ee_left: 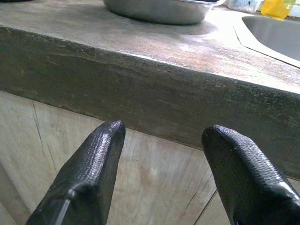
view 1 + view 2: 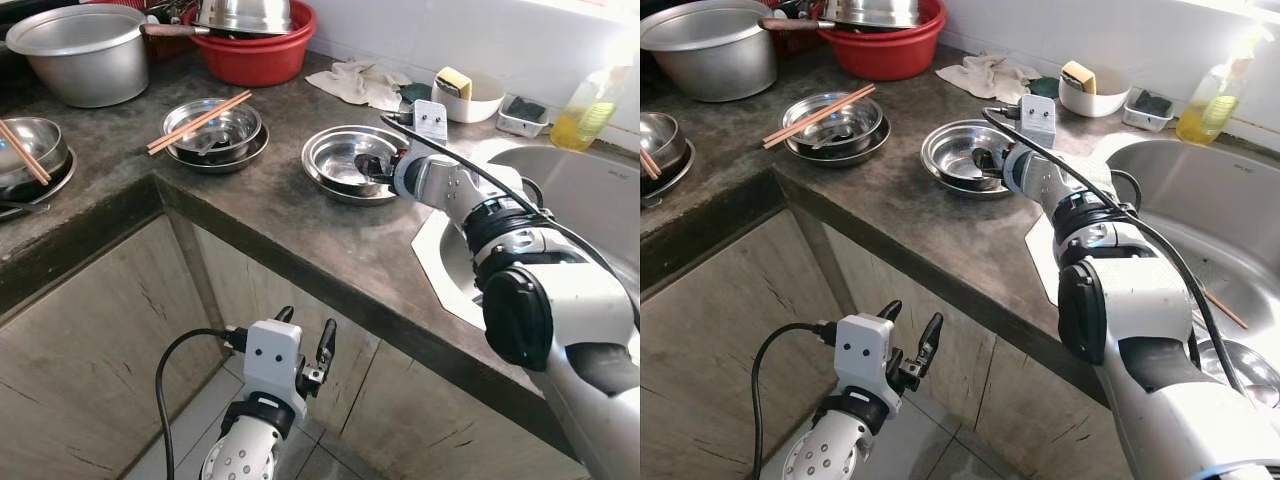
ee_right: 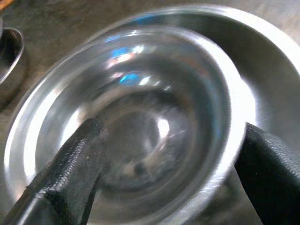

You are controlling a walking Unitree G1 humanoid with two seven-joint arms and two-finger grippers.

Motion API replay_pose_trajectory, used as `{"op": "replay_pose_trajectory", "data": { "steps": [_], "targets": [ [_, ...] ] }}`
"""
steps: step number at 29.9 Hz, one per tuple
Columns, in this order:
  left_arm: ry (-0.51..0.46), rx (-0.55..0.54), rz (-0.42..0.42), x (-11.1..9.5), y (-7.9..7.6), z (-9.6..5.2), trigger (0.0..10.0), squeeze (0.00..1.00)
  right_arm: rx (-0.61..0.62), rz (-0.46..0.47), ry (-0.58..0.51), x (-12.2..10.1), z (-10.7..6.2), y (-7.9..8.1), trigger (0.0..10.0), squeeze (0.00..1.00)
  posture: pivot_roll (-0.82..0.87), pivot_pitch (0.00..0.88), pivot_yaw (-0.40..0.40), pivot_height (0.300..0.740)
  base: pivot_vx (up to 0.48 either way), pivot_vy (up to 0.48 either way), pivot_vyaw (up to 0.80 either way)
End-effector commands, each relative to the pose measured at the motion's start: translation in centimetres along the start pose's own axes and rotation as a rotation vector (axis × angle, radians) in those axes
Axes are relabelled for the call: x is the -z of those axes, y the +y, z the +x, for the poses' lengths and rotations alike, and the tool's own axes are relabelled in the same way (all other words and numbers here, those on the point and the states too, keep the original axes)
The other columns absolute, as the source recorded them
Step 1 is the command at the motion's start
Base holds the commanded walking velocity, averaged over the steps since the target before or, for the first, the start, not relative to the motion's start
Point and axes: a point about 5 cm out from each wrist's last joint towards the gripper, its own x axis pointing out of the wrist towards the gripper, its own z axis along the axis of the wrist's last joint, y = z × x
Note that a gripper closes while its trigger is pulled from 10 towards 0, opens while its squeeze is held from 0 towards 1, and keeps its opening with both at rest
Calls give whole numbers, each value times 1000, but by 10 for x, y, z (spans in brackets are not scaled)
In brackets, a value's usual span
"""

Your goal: Kitchen organization

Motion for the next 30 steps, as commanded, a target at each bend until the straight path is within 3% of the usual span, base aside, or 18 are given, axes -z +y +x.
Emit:
{"op": "replay_pose_trajectory", "data": {
  "steps": [1, 2, 11, 21, 30],
  "targets": [
    [4, 10, 6, 1, -2, 0, 10000, 0, 15, 56, 92, 17, 3, -4, 10000, 0, 122, 149, -95, 740, 0, 0, 0],
    [6, 8, 7, 2, -2, 1, 10000, 0, 19, 100, 99, 19, 3, -4, 0, 0, 123, 146, -95, 740, 0, 0, 0],
    [9, 2, 6, 3, -1, 1, 10000, 0, 22, 148, 89, 18, 3, -3, 0, 0, 121, 146, -100, 740, 0, 0, 0],
    [4, -15, 6, 3, 0, 4, 10000, 0, 9, 284, 65, 17, 4, 0, 0, 0, 126, 146, -105, 740, 0, 0, 0],
    [-1, -20, 10, 3, 2, 5, 10000, 0, -40, 401, -53, 0, 1, -4, 0, 0, 130, 135, -99, 740, 0, 0, 0]
  ]
}}
